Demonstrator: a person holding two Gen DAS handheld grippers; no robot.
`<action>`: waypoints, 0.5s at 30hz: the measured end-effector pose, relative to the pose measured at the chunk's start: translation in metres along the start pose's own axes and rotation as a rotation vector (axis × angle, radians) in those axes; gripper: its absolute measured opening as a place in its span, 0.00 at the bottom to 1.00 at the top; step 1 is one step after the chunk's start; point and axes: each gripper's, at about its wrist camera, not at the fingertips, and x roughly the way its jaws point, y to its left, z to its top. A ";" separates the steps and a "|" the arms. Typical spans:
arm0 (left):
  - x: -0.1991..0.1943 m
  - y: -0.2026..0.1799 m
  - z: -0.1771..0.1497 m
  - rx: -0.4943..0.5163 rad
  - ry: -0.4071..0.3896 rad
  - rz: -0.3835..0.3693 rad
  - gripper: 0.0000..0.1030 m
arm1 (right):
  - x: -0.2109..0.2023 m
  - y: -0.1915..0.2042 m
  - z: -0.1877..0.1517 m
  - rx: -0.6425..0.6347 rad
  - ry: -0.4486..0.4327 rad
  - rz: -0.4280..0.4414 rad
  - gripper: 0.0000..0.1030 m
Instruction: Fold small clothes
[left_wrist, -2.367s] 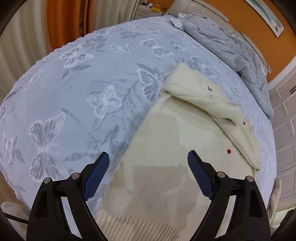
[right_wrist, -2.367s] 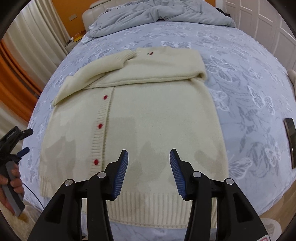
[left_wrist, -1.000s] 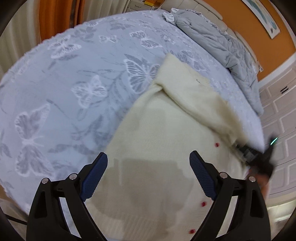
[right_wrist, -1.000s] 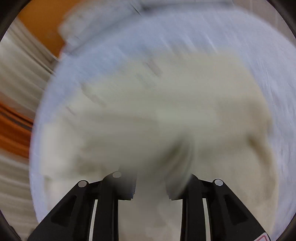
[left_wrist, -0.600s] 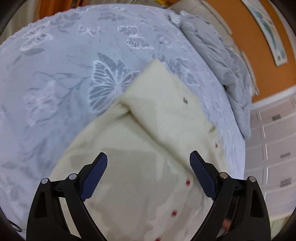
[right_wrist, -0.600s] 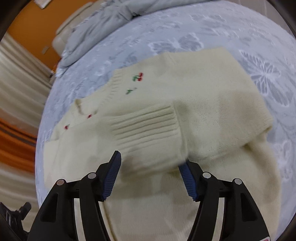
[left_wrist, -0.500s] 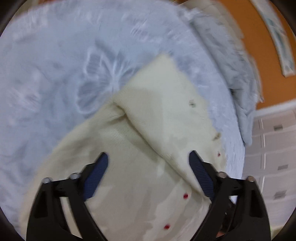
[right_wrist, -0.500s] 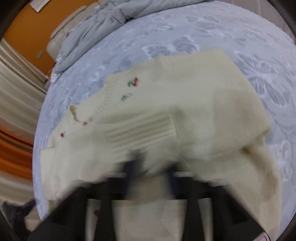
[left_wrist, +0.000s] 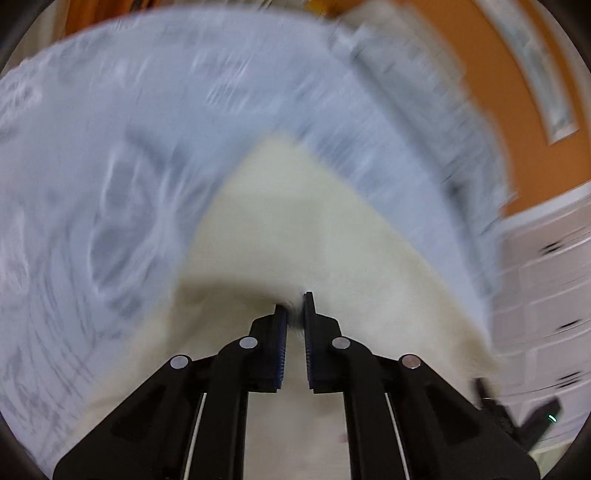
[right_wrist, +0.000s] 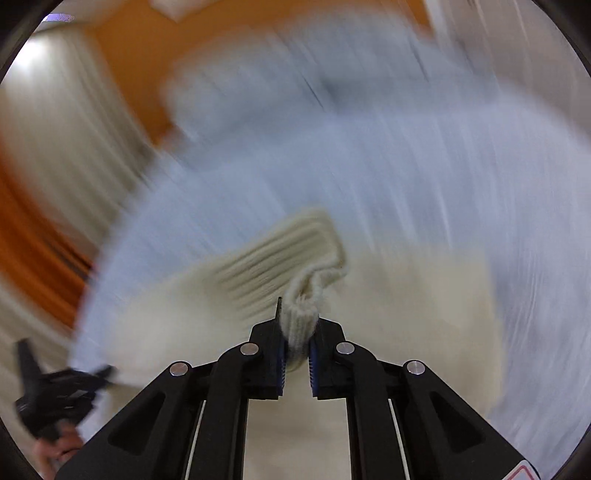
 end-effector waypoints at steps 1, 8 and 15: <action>0.012 0.006 -0.007 -0.011 0.026 0.041 0.07 | 0.017 -0.009 -0.009 0.015 0.057 -0.025 0.08; -0.012 0.007 -0.001 0.013 -0.111 0.082 0.08 | -0.025 0.002 -0.010 0.006 -0.097 0.132 0.08; 0.003 0.015 0.006 0.100 -0.076 0.172 0.10 | 0.015 -0.003 -0.025 0.013 0.039 0.039 0.10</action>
